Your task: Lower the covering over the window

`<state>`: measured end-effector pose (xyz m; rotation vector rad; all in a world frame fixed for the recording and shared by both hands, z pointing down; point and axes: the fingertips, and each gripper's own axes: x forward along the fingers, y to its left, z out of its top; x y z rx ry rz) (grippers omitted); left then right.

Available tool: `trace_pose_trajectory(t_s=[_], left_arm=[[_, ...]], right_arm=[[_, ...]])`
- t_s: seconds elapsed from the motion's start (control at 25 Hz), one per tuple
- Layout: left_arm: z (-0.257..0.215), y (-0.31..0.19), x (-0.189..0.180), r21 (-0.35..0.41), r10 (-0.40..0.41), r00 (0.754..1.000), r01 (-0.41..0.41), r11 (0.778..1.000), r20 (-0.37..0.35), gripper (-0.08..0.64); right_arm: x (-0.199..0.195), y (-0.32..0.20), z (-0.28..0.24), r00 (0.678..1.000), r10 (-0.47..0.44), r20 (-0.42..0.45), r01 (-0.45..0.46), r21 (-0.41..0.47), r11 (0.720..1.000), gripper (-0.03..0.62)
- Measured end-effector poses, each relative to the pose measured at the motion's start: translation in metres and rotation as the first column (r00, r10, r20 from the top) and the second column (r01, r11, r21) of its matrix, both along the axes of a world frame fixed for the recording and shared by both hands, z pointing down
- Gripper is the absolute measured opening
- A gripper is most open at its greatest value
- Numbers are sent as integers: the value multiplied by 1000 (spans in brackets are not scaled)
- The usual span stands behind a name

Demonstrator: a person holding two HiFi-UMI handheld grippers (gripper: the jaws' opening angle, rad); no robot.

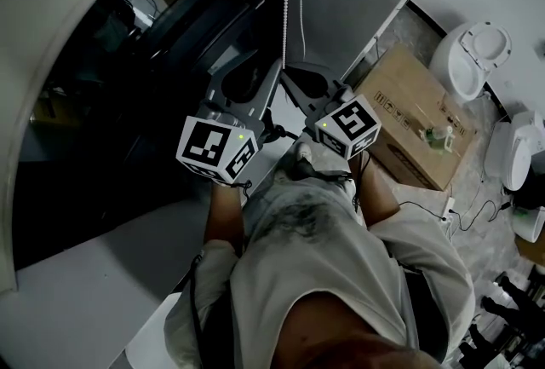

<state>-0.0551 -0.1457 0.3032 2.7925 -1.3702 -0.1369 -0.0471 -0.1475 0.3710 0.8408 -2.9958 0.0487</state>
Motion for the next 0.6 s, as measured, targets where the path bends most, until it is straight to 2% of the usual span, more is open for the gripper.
trace_pose_trajectory(t_s=[0.12,0.28,0.36,0.44,0.6], left_arm=[[-33,-10,7,61,7,1000,-6,998,-14,101],[-57,-20,17,105,8,1000,-5,994,-28,101],[-62,-23,20,116,-5,1000,8,993,-30,81],[-63,-24,20,122,-26,999,29,992,-27,21],[-60,-23,20,112,-29,999,33,993,-39,18]], right_arm=[[-2,2,1,1000,-6,-3,6,-1,1000,18],[-4,7,1,1000,-15,-8,15,3,1000,18],[-5,7,-1,1000,-15,-8,15,11,1000,18],[-5,8,0,1000,-14,-9,14,10,1000,18],[-5,7,3,1000,-12,-23,13,15,1000,18]])
